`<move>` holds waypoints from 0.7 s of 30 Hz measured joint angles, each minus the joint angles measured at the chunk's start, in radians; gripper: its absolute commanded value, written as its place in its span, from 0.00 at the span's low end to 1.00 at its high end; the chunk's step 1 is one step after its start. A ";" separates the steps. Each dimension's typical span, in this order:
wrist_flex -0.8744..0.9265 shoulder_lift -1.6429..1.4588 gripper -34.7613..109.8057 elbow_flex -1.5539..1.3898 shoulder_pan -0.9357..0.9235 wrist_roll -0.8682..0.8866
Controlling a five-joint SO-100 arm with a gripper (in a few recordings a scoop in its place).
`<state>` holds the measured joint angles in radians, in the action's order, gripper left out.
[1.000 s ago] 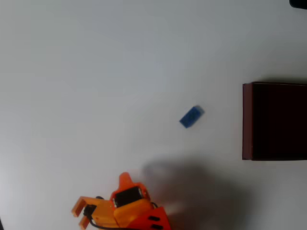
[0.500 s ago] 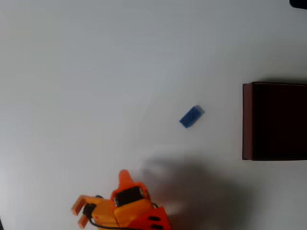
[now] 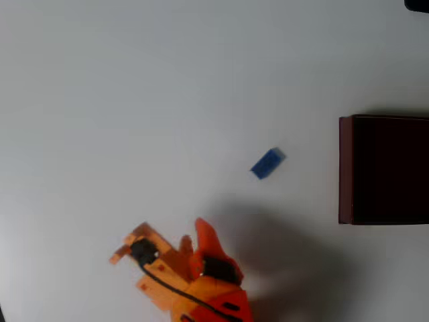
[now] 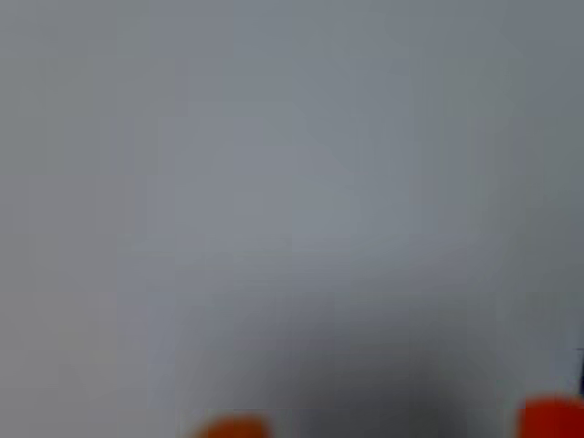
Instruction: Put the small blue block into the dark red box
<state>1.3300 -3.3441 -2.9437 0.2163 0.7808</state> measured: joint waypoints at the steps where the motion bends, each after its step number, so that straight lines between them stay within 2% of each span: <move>1: 0.006 0.000 0.37 0.015 -0.020 0.051; 6: -0.003 0.064 0.39 0.086 -0.138 0.212; 11: -0.051 0.258 0.39 0.179 -0.207 0.302; 21: -0.048 0.848 0.40 0.465 -0.287 0.759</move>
<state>1.2824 -2.4958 -2.4789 -0.0706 1.5401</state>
